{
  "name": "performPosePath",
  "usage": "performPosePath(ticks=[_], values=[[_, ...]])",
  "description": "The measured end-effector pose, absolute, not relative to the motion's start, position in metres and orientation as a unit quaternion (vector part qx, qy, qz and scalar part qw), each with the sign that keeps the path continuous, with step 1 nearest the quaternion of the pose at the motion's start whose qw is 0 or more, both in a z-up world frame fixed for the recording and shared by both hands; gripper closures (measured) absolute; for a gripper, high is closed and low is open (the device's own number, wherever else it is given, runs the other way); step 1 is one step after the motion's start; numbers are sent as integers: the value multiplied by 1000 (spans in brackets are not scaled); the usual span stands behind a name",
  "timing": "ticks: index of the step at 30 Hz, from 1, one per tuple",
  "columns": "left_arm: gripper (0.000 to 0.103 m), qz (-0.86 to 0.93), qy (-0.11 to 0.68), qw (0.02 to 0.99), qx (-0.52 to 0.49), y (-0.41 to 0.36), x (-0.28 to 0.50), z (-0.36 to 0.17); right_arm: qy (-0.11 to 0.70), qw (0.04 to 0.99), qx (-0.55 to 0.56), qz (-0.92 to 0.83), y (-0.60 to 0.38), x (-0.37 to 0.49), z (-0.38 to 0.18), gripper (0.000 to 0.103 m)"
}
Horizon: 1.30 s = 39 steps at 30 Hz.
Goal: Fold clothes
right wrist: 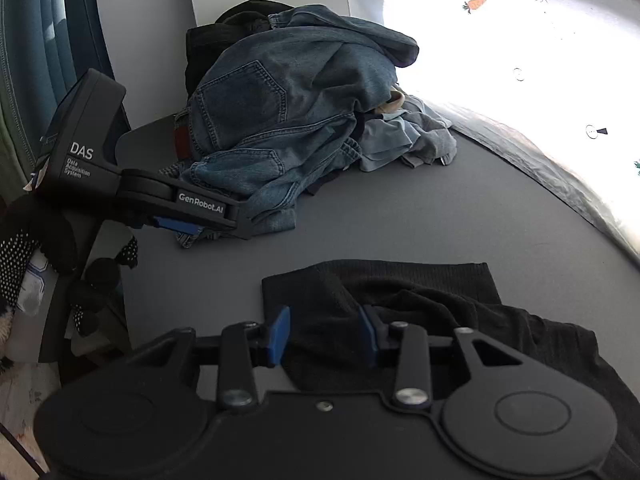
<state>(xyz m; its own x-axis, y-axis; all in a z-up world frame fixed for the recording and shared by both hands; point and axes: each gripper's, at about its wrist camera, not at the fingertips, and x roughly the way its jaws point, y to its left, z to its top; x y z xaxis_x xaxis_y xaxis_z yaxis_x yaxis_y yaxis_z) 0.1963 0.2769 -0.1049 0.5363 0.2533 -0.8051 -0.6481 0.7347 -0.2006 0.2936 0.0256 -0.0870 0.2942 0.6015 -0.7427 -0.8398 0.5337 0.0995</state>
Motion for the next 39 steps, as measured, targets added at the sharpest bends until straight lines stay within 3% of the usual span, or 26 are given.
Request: performPosePath(ticks=[8,11,14,17,23,27,28,31,32,35,39], values=[[34,98,428,881,-174,225,334,-121,461,865,-20,198,-93,366,-120,58],[51,25,438,889,-135,201,395,-131,463,879,36,108,-135,380,-125,55],[53,-45,457,885,-74,179,441,-147,458,886,60,37,-165,385,-128,54],[50,-97,466,879,-36,169,464,-163,461,884,72,-9,-190,384,-132,53],[28,-64,473,879,-3,159,469,-185,486,869,88,-38,-210,381,-144,53],[29,-40,460,887,-12,156,463,-186,488,870,67,-26,-201,384,-144,53],[35,-40,454,890,-8,154,461,-186,487,871,61,-20,-198,385,-144,53],[72,-32,450,893,-9,146,457,-181,488,872,46,0,-187,387,-145,53],[94,-26,450,893,-6,142,455,-179,488,872,38,5,-183,387,-145,53],[94,-4,441,897,33,128,451,-175,483,875,19,14,-174,385,-143,53],[94,40,422,906,12,162,460,-164,476,879,20,6,-173,383,-139,53]])
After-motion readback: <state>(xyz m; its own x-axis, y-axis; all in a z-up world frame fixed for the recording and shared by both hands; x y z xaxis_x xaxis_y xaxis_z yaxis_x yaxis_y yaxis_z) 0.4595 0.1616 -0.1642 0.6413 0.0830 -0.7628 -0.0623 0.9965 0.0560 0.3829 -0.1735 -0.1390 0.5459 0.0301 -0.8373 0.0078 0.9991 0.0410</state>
